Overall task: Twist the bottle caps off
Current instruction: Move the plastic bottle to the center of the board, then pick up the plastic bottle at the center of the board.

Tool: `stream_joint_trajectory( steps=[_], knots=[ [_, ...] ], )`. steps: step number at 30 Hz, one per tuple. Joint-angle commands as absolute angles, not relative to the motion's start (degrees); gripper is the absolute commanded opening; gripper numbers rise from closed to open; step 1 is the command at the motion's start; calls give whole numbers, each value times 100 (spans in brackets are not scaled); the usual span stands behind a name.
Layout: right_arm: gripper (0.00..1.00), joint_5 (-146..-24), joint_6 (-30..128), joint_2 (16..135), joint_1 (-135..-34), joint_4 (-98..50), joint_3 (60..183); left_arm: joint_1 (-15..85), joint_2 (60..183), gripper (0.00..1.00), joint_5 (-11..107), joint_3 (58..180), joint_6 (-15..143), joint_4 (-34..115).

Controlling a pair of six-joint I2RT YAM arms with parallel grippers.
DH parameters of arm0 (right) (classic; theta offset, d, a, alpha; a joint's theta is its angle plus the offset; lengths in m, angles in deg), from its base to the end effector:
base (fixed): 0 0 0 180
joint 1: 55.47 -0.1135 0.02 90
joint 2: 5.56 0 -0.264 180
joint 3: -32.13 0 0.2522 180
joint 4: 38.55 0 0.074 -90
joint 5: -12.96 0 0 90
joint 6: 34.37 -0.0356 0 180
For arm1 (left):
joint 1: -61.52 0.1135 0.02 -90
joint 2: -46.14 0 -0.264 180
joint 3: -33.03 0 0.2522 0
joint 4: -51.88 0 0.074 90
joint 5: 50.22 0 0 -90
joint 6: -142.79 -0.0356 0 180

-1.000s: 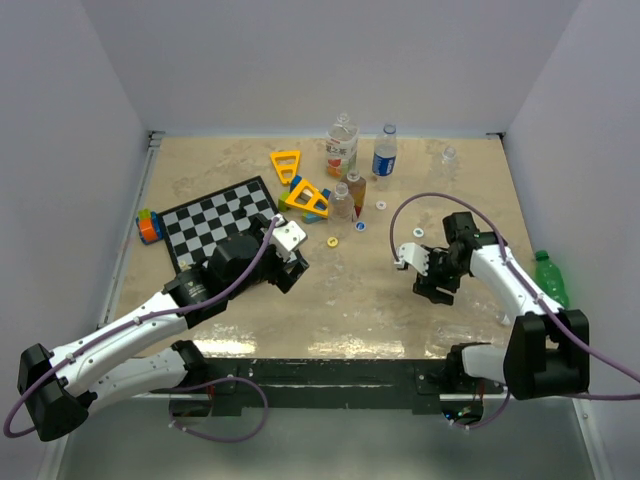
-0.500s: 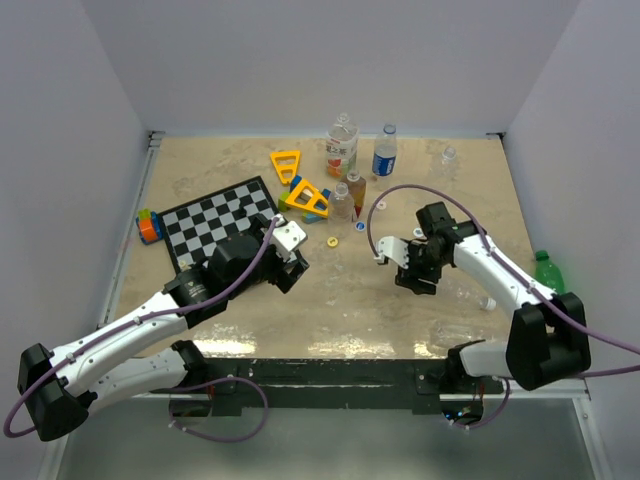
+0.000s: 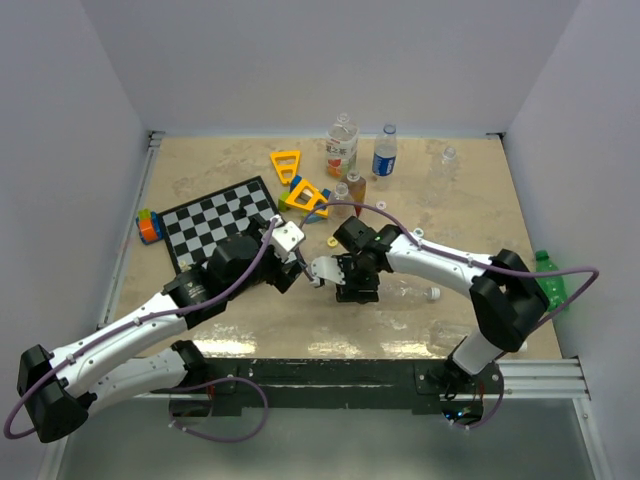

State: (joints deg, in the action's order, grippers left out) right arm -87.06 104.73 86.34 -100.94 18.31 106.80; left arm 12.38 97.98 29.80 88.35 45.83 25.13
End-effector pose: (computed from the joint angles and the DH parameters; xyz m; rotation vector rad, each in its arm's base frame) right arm 0.2056 0.2179 0.1978 -2.1173 1.9073 0.2371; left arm 0.1413 -0.1539 0.2933 0.8306 1.8010 -0.3079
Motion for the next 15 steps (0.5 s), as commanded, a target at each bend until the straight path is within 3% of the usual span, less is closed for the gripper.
stream_joint_trajectory(
  steps=[1, 6, 15],
  knots=[
    [68, -8538, 10186, 8594, -10109, 1731, 10970, 1274, 9686, 100, 2914, 8801, 4523, 2775],
    [83, -8802, 10160, 8190, -10091, 1776, 10795, 1274, 9677, 100, 2897, 8801, 4523, 2784],
    [91, -9267, 10204, 7206, -9679, 1758, 10285, 1274, 9677, 100, 2888, 8793, 4523, 2792]
  ],
)
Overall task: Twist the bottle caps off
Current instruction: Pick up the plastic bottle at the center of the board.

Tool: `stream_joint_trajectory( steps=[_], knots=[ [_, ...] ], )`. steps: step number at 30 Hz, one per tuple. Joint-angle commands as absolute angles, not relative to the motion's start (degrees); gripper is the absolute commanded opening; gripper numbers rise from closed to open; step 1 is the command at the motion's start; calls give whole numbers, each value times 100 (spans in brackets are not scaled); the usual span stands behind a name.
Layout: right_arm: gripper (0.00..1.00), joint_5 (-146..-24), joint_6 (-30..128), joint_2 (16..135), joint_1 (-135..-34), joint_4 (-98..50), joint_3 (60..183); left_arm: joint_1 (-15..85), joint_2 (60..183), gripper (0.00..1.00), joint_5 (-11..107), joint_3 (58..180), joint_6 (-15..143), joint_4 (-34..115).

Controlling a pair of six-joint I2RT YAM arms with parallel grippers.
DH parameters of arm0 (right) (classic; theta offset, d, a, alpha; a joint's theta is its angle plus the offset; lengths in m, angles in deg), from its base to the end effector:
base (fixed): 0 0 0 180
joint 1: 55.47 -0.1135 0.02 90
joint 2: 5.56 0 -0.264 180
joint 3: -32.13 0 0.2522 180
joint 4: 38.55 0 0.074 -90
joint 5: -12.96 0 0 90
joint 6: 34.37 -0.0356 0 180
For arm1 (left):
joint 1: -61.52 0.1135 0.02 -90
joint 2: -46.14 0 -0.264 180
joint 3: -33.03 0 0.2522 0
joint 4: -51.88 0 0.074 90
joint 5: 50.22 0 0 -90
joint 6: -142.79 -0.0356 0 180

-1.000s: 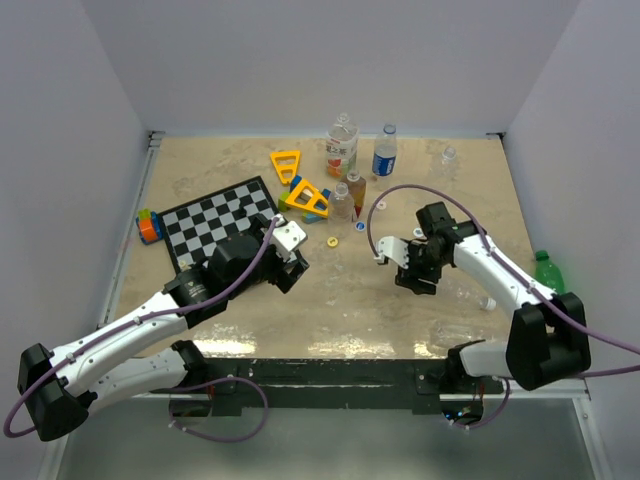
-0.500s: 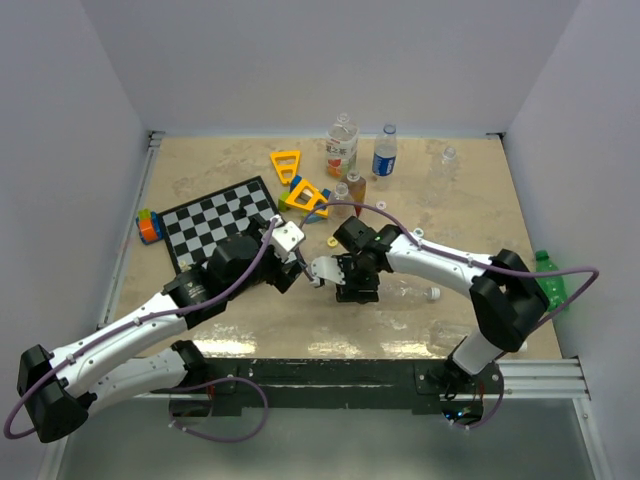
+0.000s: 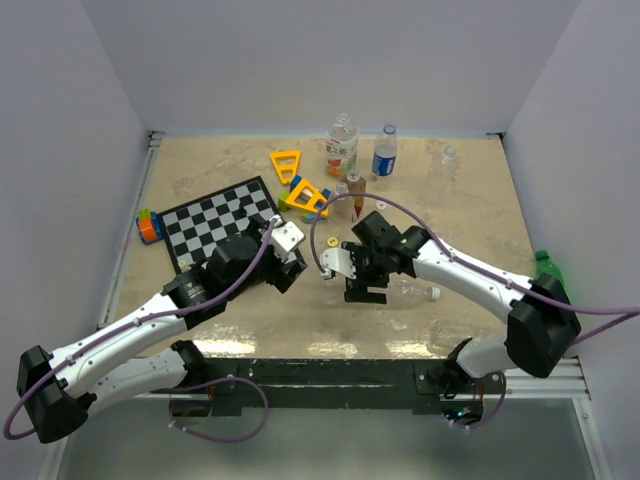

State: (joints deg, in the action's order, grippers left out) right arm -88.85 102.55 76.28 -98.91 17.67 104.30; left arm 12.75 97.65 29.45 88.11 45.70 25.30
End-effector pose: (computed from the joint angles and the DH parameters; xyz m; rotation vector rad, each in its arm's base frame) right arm 0.1951 0.1948 0.2331 -1.9599 1.8634 0.2620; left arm 0.1417 -0.1520 0.2932 0.8203 1.7994 -0.2980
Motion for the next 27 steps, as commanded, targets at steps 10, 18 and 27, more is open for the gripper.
stream_joint_trajectory(
  steps=[10, 18, 27],
  knots=[
    [94, -10410, 10555, 5580, -8159, 1767, 10091, 1274, 9255, 100, 4451, 8626, 4470, 3100],
    [95, -11173, 10881, 5245, -6823, 1856, 10486, 1030, 10088, 95, 5981, 9002, 4356, 3082],
    [96, -13070, 8456, 5604, -4900, -307, 10276, -316, 11908, 100, 4839, 10374, 3005, 2668]
  ],
)
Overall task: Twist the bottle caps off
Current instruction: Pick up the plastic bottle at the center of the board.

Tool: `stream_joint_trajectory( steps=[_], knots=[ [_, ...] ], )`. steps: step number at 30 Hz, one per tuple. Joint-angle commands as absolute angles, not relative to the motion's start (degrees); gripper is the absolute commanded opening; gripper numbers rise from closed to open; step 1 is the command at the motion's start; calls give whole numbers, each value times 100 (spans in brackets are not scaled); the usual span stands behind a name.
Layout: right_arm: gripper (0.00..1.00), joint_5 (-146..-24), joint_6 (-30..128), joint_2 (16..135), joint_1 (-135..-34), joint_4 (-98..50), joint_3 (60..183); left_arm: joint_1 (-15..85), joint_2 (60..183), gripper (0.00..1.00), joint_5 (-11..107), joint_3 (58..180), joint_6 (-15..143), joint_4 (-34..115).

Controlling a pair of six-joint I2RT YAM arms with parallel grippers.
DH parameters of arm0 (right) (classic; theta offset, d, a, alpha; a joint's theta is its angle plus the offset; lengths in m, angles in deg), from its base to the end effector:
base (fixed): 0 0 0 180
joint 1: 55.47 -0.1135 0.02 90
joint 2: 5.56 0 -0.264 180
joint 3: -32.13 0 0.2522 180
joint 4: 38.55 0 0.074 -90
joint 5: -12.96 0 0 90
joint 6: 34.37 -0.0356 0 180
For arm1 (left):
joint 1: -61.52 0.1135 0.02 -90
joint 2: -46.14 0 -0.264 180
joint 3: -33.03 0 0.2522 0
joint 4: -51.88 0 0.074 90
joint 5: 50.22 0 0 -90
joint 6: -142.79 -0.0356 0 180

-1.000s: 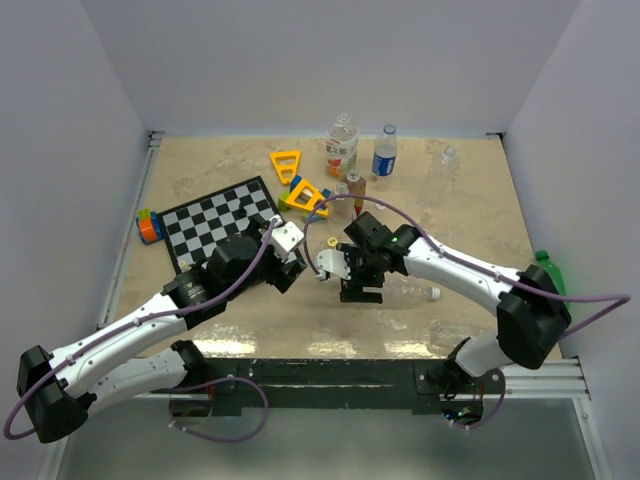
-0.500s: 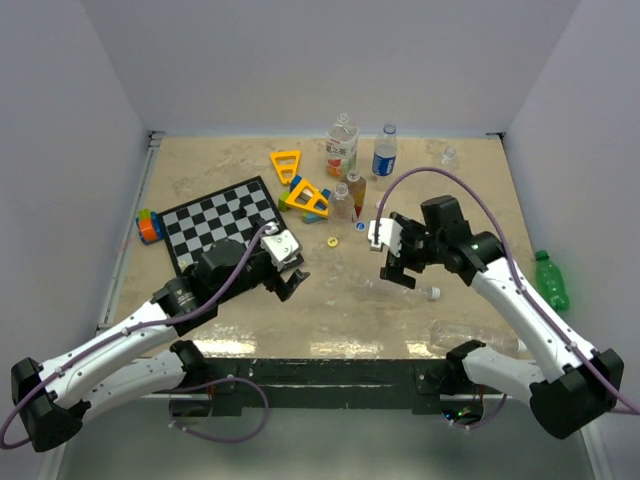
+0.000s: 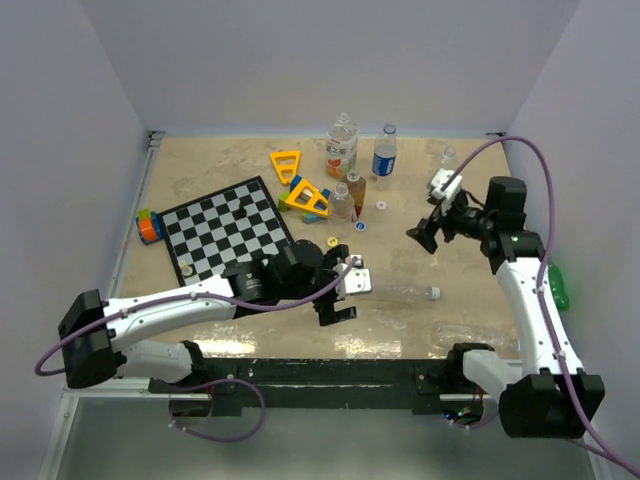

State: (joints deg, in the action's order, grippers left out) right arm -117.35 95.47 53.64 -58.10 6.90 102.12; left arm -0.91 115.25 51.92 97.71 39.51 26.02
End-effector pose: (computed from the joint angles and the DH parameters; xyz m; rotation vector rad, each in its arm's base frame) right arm 0.2145 0.0329 0.3300 -1.0840 1.7261 0.3614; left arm 0.1189 -0.2439 0.2858 1.4360 1.6318 -0.7277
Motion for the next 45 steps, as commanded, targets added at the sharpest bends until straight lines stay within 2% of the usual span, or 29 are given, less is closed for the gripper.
stream_joint_trajectory(
  steps=[1, 6, 16, 22, 28, 34, 35, 41, 44, 45],
  knots=[
    [96, -13178, 8359, 5727, -4670, -238, 10363, -351, 12023, 100, 4856, 10409, 2776, 2765],
    [96, -13373, 8350, 5966, -4194, 114, 10416, -474, 13031, 100, 5111, 11172, 1871, 2890],
    [98, -12670, 7761, 5508, -4167, -501, 10117, -642, 15380, 99, 5094, 13291, 1104, 1475],
    [98, -12529, 7664, 5508, -4167, -562, 10091, -659, 15996, 96, 4796, 13723, 1113, 1175],
    [98, -12537, 7646, 5508, -4167, -580, 10065, -659, 16497, 91, 3813, 13907, 1253, 1219],
    [98, -12529, 7646, 5482, -4158, -571, 10056, -668, 16919, 85, 3433, 14101, 1403, 1149],
    [98, -12520, 7664, 5491, -4167, -571, 10056, -668, 16945, 82, 3407, 14110, 1420, 1149],
    [97, -12485, 7681, 5499, -4167, -571, 10038, -668, 16885, 36, 3485, 14084, 1727, 1079],
    [97, -12432, 7708, 5482, -4167, -562, 10030, -659, 16543, 19, 3590, 13856, 2087, 1104],
    [97, -12423, 7717, 5473, -4158, -562, 10021, -659, 16367, 17, 3626, 13681, 2228, 1157]
  ],
)
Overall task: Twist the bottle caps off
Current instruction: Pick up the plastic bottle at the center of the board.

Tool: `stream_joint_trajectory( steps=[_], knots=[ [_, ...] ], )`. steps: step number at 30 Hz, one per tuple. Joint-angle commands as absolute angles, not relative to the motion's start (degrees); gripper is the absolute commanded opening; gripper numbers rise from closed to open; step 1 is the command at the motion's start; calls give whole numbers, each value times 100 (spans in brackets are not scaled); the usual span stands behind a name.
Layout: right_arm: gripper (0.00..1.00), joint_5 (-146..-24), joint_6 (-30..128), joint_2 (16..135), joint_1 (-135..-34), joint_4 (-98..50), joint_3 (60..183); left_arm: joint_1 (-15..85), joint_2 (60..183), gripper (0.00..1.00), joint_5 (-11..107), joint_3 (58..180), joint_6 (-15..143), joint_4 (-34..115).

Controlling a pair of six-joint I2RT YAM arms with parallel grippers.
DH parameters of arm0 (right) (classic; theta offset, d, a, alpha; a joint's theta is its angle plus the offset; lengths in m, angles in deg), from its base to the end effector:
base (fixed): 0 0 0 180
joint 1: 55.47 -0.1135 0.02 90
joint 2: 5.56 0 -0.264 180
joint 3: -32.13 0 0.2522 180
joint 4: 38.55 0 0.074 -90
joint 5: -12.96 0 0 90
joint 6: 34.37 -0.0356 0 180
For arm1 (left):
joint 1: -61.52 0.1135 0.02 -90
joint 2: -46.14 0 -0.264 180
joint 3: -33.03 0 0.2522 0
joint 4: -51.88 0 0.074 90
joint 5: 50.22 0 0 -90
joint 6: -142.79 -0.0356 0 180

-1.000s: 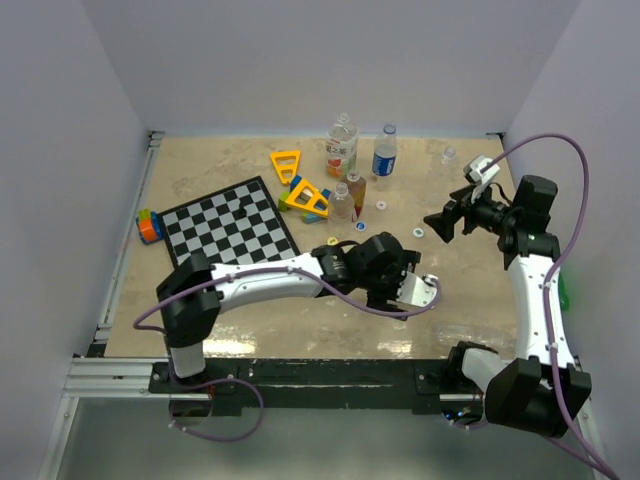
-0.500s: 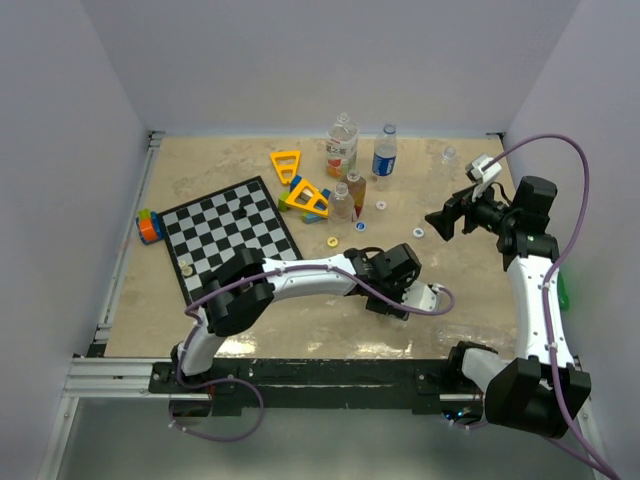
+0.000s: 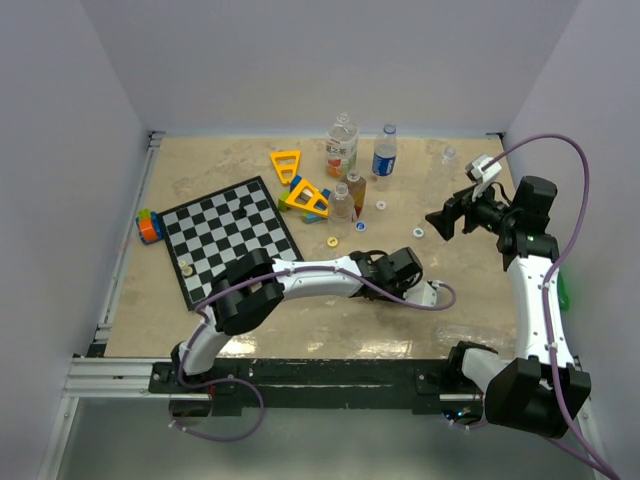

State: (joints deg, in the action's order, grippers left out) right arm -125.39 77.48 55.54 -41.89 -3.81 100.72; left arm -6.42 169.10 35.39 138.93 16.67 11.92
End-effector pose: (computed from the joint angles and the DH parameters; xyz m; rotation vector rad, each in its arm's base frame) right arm 0.2291 -0.0280 0.3328 -0.6339 1.7958 0.4446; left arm 0.1769 -0.4293 0.1692 2.0045 1.6013 -0.1136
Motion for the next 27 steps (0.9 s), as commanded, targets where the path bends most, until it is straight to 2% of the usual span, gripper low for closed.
stream_joint_trajectory(
  steps=[1, 9, 14, 17, 19, 24, 27],
  knots=[
    [97, -12406, 7734, 5447, -4158, -562, 10012, -659, 16113, 15, 3687, 13488, 2368, 1262],
    [97, -12677, 8374, 5166, -4158, -282, 10021, -642, 13119, 9, 4136, 10914, 3117, 2255],
    [97, -13362, 9226, 4867, -4176, -53, 9950, -536, 11403, 0, 4004, 9419, 3248, 2502],
    [98, -13679, 9448, 4989, -4167, 88, 10020, -457, 10603, 0, 3741, 8821, 3328, 2660],
    [98, -13968, 9979, 5200, -4185, 488, 10169, -457, 10154, 0, 3635, 8478, 3406, 3002],
    [98, -14040, 13116, 6552, -5149, 3738, 11302, -229, 9879, 0, 3608, 8274, 3679, 3285],
    [98, -14085, 12989, 6704, -5502, 3718, 11260, -158, 10186, 0, 3714, 8388, 3758, 3188]
  ],
)
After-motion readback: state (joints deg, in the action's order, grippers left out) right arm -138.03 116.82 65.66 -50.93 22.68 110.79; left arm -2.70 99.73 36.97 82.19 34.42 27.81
